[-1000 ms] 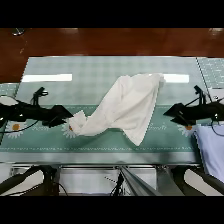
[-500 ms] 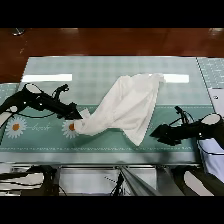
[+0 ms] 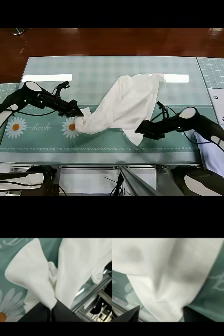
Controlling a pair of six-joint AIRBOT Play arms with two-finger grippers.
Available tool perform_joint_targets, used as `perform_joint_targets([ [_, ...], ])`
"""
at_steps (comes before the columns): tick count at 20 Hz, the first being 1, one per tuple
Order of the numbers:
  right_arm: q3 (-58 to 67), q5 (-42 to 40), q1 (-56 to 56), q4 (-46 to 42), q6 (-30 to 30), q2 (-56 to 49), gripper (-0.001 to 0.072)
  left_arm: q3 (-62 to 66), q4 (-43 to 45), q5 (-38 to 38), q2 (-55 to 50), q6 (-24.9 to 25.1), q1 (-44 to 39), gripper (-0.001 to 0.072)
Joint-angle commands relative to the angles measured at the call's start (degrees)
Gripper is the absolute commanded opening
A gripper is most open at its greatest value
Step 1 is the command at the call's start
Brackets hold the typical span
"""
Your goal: Fold the shirts.
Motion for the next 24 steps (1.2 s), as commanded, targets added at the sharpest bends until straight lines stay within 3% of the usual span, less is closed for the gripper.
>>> perform_joint_targets([
  [1,6.1,-2.6,5.9,2.1,0.2,-7.5,0.0605,0.1,-2.1,0.4,0.0,0.1,-0.7,0.003],
  [2,8.1,-2.7,7.0,2.6,0.2,-9.0,0.0494,0.1,-2.1,0.4,0.0,0.1,-1.0,0.003],
  [3,9.9,-2.6,7.6,2.8,-0.1,-9.9,0.0306,0.1,-2.1,0.4,0.0,0.1,-1.2,0.003],
  [4,11.9,-1.2,7.6,3.3,-3.1,-10.1,0.0014,0.1,-2.8,0.4,0.2,0.1,-1.5,0.003],
  [6,18.0,7.2,6.4,1.2,-7.5,-10.1,0.0021,0.9,-13.4,-2.0,1.7,2.5,-0.5,0.003],
  [8,27.5,13.3,2.6,-3.7,-5.2,-8.5,0.002,4.7,-27.4,-3.3,5.4,7.9,2.3,0.0029],
  [11,51.0,16.3,-4.8,-6.9,-0.8,-4.4,0.002,15.4,-44.2,5.3,12.8,8.0,7.1,0.0029],
  [14,81.0,19.0,-9.0,-11.8,3.2,-3.8,0.002,28.8,-49.7,16.4,19.0,6.9,9.0,0.0029],
  [17,99.5,23.5,-12.0,-14.3,3.6,-1.1,0.002,42.8,-42.0,19.3,23.8,-0.9,12.5,0.0028],
  [21,94.7,20.7,-13.2,-17.0,0.5,13.7,0.002,55.9,-13.5,19.3,32.5,-11.8,18.5,0.0028],
  [24,91.4,19.6,-13.2,-19.9,-0.6,22.9,0.002,58.3,-2.4,19.5,40.6,-13.3,20.7,0.0028],
])
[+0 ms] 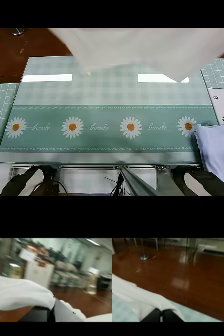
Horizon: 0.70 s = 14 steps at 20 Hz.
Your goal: Fold the shirts.
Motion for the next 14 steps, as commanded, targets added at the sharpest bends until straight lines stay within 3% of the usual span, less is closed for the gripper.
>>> perform_joint_targets([
  [1,-1.4,-0.9,-0.5,-4.7,-1.3,10.3,0.002,4.6,16.6,1.4,9.5,-4.0,2.8,0.0028],
  [5,-1.7,2.5,-0.5,-7.5,-0.7,15.4,0.002,4.6,23.2,-0.3,17.1,-4.0,2.9,0.0029],
  [9,-4.1,8.0,-0.5,-7.8,0.6,16.2,0.002,3.5,23.4,-14.1,18.1,-7.0,2.9,0.0029],
  [12,-13.7,10.3,-0.5,-6.9,0.9,16.2,0.002,-7.4,20.7,-22.8,18.1,-7.5,2.9,0.003],
  [14,-23.2,8.3,-0.5,-6.6,-0.2,16.2,0.002,-20.3,15.6,-23.7,18.1,-5.0,2.8,0.0029],
])
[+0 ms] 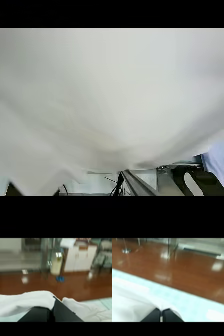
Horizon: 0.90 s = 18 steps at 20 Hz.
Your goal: Fold the shirts.
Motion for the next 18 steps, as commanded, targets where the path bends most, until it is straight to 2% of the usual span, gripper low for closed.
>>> perform_joint_targets([
  [1,-14.6,-1.7,0.0,0.3,-1.2,0.2,0.002,-19.1,-7.7,-5.0,0.1,2.6,0.0,0.0029],
  [3,-25.0,-7.7,0.0,-1.0,-1.4,-1.4,0.002,-33.8,-12.3,0.6,-1.0,5.0,-1.2,0.0029],
  [6,-31.7,-14.6,0.0,-2.8,-1.1,-9.8,0.002,-47.5,-12.5,15.2,-6.6,8.9,-9.2,0.0028],
  [8,-30.7,-18.3,0.0,-2.3,-0.7,-18.4,0.002,-48.1,-12.4,23.6,-14.1,10.8,-15.4,0.0029],
  [11,-24.5,-20.9,0.0,-2.1,2.3,-32.5,0.002,-43.4,-12.4,33.5,-26.9,10.7,-22.2,0.0029],
  [13,-19.1,-21.3,0.0,-0.7,3.7,-41.0,0.002,-39.0,-12.5,36.1,-35.6,10.5,-24.9,0.0029],
  [18,-14.0,-23.5,0.0,5.9,5.1,-54.4,0.0022,-32.8,-12.7,32.3,-48.7,10.4,-29.0,0.0033],
])
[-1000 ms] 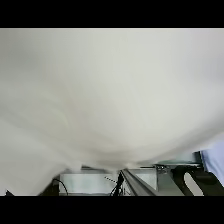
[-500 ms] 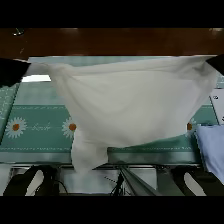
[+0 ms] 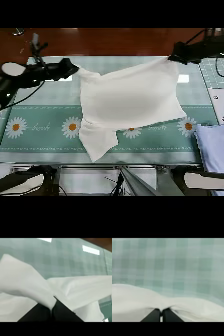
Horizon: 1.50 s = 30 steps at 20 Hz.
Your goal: Fold the shirts.
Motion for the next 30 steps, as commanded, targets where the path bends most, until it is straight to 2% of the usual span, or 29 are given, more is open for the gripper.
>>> perform_joint_targets([
  [1,2.4,-2.3,0.0,3.7,2.4,-8.9,0.0022,2.6,-0.1,-1.3,-8.0,0.2,-3.0,0.0092],
  [2,2.4,-2.5,-0.4,3.8,3.1,-9.8,0.0027,2.6,-0.2,-3.3,-8.7,0.0,-2.9,0.0386],
  [3,2.4,-2.4,-0.9,4.3,3.8,-10.3,0.0144,2.7,0.1,-7.6,-8.9,0.2,-2.3,0.0697],
  [4,2.4,-1.7,-1.9,5.4,3.5,-10.3,0.0447,3.1,1.9,-12.2,-8.8,1.1,-0.8,0.0704],
  [5,3.0,0.7,-3.5,5.9,2.3,-10.2,0.064,4.2,5.2,-18.5,-8.8,1.0,1.8,0.0704],
  [6,4.2,5.6,-5.6,4.5,0.7,-10.2,0.0631,5.4,8.8,-25.7,-8.8,-0.3,4.8,0.0703],
  [8,4.8,17.0,-10.7,-4.7,0.2,-9.3,0.0631,6.0,18.7,-39.8,-7.8,-5.4,12.2,0.0701],
  [10,1.1,26.7,-15.6,-16.3,0.6,-7.0,0.0629,2.4,28.5,-44.7,-4.5,-10.4,18.4,0.0701],
  [12,-11.5,22.6,-20.7,-16.1,3.2,-0.8,0.0629,-6.6,29.4,-42.7,1.2,-11.5,23.3,0.0701],
  [14,-26.9,12.5,-24.6,-10.4,3.0,6.5,0.0629,-18.2,24.7,-40.1,7.0,-10.3,24.9,0.0702],
  [16,-38.2,5.2,-27.1,-2.0,-1.7,11.7,0.0629,-27.5,17.7,-38.5,10.6,-6.1,24.4,0.0701],
  [18,-44.6,2.6,-27.9,3.4,-5.6,14.9,0.0629,-33.7,11.9,-35.2,11.8,-1.9,23.3,0.0701],
  [22,-48.0,4.2,-27.9,3.9,-7.8,17.4,0.0629,-39.2,3.0,-25.0,10.4,3.1,17.8,0.0701],
  [28,-48.0,4.5,-28.7,2.5,-6.3,17.8,0.0629,-38.6,-1.3,-13.2,5.0,2.1,-0.1,0.0699],
  [29,-48.0,4.7,-29.7,2.2,-6.1,17.7,0.0629,-38.0,-2.4,-12.5,4.1,2.2,-1.3,0.0686],
  [30,-48.0,5.2,-31.1,1.7,-5.8,17.7,0.0629,-36.9,-2.8,-12.7,3.4,2.4,-1.8,0.0403],
])
